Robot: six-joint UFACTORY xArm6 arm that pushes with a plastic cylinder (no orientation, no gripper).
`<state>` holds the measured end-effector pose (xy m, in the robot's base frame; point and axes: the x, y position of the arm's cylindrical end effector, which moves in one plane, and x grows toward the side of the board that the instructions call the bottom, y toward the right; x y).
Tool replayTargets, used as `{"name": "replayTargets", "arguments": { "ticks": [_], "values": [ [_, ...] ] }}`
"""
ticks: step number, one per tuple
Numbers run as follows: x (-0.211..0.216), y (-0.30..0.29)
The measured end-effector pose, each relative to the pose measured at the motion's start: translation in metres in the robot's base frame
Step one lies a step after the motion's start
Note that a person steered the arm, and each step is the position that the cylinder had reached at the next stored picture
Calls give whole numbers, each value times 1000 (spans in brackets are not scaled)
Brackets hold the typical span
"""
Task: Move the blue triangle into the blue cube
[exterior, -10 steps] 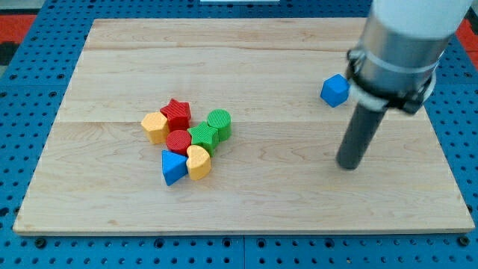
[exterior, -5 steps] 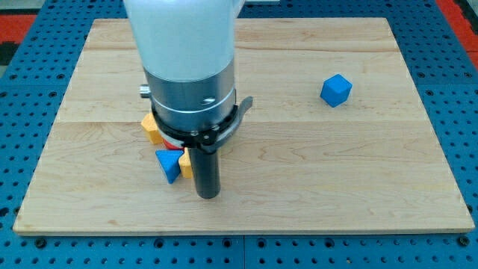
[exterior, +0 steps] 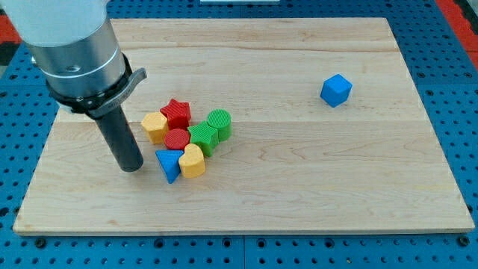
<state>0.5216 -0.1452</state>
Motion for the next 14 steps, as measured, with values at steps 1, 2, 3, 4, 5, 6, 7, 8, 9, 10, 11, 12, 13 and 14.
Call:
{"name": "replayTargets", "arguments": {
  "ticks": [1,2,3,4,5,6,7,8,9,10,11,12,13,14],
  "values": [
    [36,48],
    [27,49],
    [-6,13],
    [-22,70],
    [-17,97],
    [-8,55],
    [-4,133],
    [-2,193],
    [-13,201],
    [-50,209],
    [-43,179],
    [-27,163],
    [-19,234],
    [-56,252]
  ]
}}
